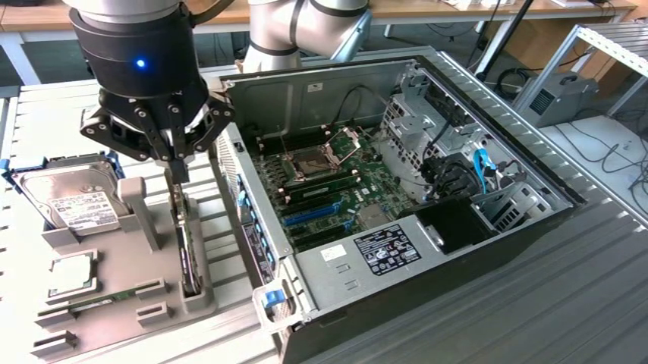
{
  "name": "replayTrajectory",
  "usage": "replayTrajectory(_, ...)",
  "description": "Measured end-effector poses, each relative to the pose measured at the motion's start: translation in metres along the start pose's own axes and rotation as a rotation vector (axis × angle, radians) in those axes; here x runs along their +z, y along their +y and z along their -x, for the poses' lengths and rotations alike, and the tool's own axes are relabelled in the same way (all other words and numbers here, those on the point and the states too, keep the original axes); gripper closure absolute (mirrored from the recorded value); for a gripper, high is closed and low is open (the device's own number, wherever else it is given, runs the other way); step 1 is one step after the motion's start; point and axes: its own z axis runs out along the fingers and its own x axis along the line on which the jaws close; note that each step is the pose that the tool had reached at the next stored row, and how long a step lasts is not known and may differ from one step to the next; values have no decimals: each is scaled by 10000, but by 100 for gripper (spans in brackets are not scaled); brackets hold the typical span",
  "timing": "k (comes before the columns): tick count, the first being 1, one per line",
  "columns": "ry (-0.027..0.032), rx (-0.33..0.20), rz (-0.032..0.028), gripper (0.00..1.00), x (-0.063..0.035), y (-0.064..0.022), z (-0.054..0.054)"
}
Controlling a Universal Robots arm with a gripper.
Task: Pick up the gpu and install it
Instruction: 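Reach for the gpu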
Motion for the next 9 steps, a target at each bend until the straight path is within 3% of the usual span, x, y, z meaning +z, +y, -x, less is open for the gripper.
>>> replayTrajectory(9, 2, 0, -2, 89, 16, -37, 20)
